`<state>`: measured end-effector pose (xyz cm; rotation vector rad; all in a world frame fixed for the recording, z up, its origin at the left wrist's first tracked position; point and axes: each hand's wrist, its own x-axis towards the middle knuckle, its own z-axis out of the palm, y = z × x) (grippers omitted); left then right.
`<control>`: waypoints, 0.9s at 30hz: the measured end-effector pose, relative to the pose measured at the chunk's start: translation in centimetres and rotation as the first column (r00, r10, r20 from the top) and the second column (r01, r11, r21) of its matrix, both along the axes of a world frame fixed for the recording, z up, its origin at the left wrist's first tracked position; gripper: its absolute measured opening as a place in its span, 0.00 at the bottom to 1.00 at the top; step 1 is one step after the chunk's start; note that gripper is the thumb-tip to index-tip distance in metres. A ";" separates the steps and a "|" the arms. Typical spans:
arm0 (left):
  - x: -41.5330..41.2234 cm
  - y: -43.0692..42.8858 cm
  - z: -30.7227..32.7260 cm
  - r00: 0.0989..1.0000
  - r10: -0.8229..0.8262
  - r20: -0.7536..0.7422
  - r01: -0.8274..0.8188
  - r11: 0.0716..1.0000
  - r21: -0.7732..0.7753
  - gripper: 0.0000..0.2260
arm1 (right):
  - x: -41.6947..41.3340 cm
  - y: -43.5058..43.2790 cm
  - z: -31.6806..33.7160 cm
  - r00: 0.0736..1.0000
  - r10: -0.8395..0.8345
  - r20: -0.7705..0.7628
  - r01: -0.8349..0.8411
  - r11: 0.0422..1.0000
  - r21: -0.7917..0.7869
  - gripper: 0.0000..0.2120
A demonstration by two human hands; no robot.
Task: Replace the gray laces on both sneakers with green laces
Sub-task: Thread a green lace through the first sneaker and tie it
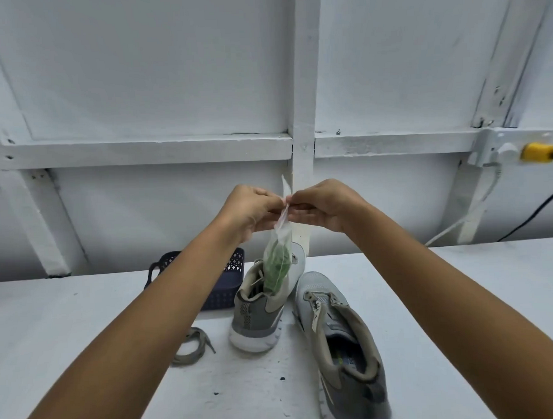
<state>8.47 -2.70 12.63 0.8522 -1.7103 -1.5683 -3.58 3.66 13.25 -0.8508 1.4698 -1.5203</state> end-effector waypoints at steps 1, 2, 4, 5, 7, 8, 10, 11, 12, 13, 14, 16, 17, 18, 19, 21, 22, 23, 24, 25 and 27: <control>-0.2 0.1 -0.1 1.000 0.006 -0.001 -0.006 1.000 -0.001 0.08 | -0.1 0.1 -0.1 1.000 -0.015 -0.022 0.015 1.000 -0.002 0.07; -0.4 0.2 -0.2 1.000 0.013 -0.008 -0.013 1.000 0.000 0.08 | -0.1 0.2 -0.1 0.998 -0.033 -0.046 0.033 0.999 -0.005 0.08; -0.8 0.4 -0.4 0.999 0.043 -0.030 -0.043 0.999 0.011 0.09 | -0.2 0.2 -0.3 0.995 -0.074 -0.064 0.074 0.997 -0.009 0.07; -0.9 0.5 -0.5 0.997 0.065 -0.042 -0.064 0.998 0.017 0.10 | -0.2 0.2 -0.5 0.995 -0.087 -0.052 0.086 0.996 -0.012 0.07; -1.0 0.5 -0.9 0.992 0.109 -0.066 -0.107 0.994 0.027 0.09 | -0.3 0.4 -0.9 0.995 -0.093 -0.021 0.092 0.996 -0.018 0.07; -1.0 0.4 -1.0 0.988 0.134 -0.078 -0.132 0.991 0.031 0.09 | -0.4 0.5 -1.1 0.995 -0.094 -0.022 0.094 0.995 -0.019 0.07; -0.7 -0.2 -1.2 0.976 0.191 -0.104 -0.188 0.981 0.040 0.07 | -0.9 0.8 -1.6 0.987 -0.127 -0.093 0.126 0.992 -0.018 0.08; -0.4 -0.5 -1.2 0.968 0.221 -0.118 -0.218 0.975 0.041 0.06 | -1.3 1.0 -2.0 0.969 -0.167 -0.184 0.167 0.986 -0.017 0.09; -0.1 -0.9 -1.1 0.961 0.245 -0.128 -0.243 0.969 0.036 0.05 | -1.7 1.2 -2.3 0.931 -0.212 -0.297 0.215 0.976 -0.023 0.09; 0.1 -1.2 -1.1 0.957 0.258 -0.130 -0.257 0.966 0.026 0.04 | -2.2 1.5 -2.7 0.882 -0.248 -0.401 0.254 0.966 -0.038 0.09; 0.3 -1.4 -1.2 0.958 0.260 -0.119 -0.260 0.965 0.009 0.04 | -2.6 1.7 -3.0 0.834 -0.264 -0.485 0.272 0.961 -0.054 0.09; 0.2 -1.1 -1.4 0.967 0.241 -0.083 -0.245 0.969 -0.039 0.04 | -2.9 2.0 -3.5 0.731 -0.239 -0.639 0.245 0.966 -0.081 0.09; 0.0 -0.8 -1.5 0.971 0.228 -0.076 -0.233 0.970 -0.063 0.04 | -2.8 2.0 -3.5 0.666 -0.216 -0.713 0.219 0.972 -0.090 0.09; -0.3 -0.5 -1.6 0.975 0.211 -0.075 -0.217 0.973 -0.084 0.04 | -2.6 2.1 -3.5 0.609 -0.191 -0.770 0.193 0.977 -0.090 0.10; -0.5 -0.2 -1.8 0.980 0.186 -0.076 -0.194 0.976 -0.103 0.05 | -2.3 2.1 -3.4 0.572 -0.156 -0.805 0.172 0.983 -0.068 0.12; -1.0 0.4 -2.0 0.991 0.114 -0.074 -0.123 0.984 -0.131 0.06 | -2.0 2.1 -3.2 0.586 -0.039 -0.810 0.136 0.989 0.051 0.17; -1.2 0.6 -2.1 0.995 0.069 -0.071 -0.079 0.987 -0.143 0.07 | -2.0 2.0 -3.2 0.625 0.021 -0.781 0.119 0.986 0.121 0.18; -1.4 0.8 -2.3 0.998 0.018 -0.067 -0.028 0.988 -0.152 0.07 | -2.1 2.0 -3.3 0.672 0.067 -0.737 0.099 0.979 0.180 0.16; -1.6 1.1 -2.5 0.998 -0.034 -0.056 0.024 0.986 -0.163 0.07 | -2.1 2.1 -3.4 0.722 0.092 -0.686 0.079 0.974 0.214 0.14; -1.6 1.3 -2.8 0.995 -0.086 -0.044 0.078 0.983 -0.167 0.06 | -2.1 2.1 -3.6 0.768 0.090 -0.634 0.067 0.974 0.219 0.11; -1.5 1.3 -3.6 0.987 -0.161 -0.024 0.155 0.974 -0.167 0.07 | -2.4 2.1 -4.4 0.858 0.057 -0.511 0.040 0.983 0.177 0.11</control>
